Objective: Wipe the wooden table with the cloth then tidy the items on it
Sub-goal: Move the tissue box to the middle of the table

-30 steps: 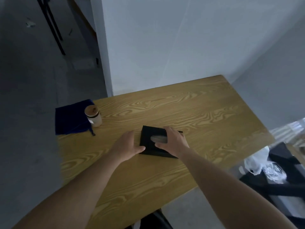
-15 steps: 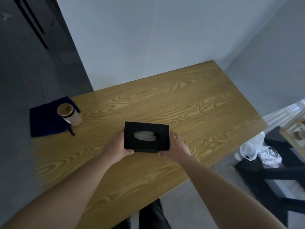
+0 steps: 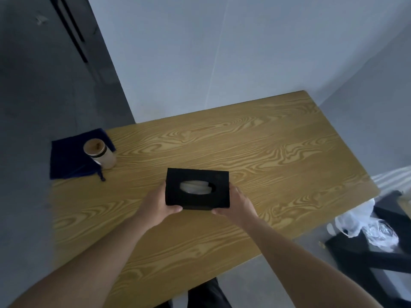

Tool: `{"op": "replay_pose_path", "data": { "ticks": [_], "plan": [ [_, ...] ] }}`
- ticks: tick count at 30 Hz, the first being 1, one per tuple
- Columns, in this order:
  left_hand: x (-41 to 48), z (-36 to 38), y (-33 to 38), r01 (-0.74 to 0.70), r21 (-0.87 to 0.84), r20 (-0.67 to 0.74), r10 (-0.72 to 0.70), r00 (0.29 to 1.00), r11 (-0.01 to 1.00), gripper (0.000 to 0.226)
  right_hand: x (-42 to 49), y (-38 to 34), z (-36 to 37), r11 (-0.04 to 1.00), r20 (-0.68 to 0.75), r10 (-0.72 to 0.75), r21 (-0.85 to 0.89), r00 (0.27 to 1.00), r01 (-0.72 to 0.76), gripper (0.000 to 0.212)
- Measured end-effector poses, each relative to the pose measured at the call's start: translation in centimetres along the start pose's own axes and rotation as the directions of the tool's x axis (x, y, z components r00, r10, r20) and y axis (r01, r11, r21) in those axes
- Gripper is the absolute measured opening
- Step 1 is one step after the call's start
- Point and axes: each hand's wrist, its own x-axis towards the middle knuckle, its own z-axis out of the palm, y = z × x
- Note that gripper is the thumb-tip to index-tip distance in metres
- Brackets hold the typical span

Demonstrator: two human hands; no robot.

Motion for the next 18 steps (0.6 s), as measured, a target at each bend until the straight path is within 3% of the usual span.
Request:
{"op": "replay_pose_path", "data": {
  "ticks": [6, 18],
  "plan": [
    [1.2, -2.0, 0.9, 0.033, -0.097, -0.084, -0.042, 0.996, 0.995, 0.089, 3.7, -2.8, -2.3, 0.997, 0.04, -0.075, 0.026, 0.996, 0.074, 0.099],
    [7.6, -8.0, 1.4, 0.152, -0.142, -0.284, -0.187, 0.94, 0.978, 0.08, 15.0, -10.7, -6.4, 0.947, 0.082, -0.314, 0.099, 0.946, 0.306, 0.082]
  ]
}}
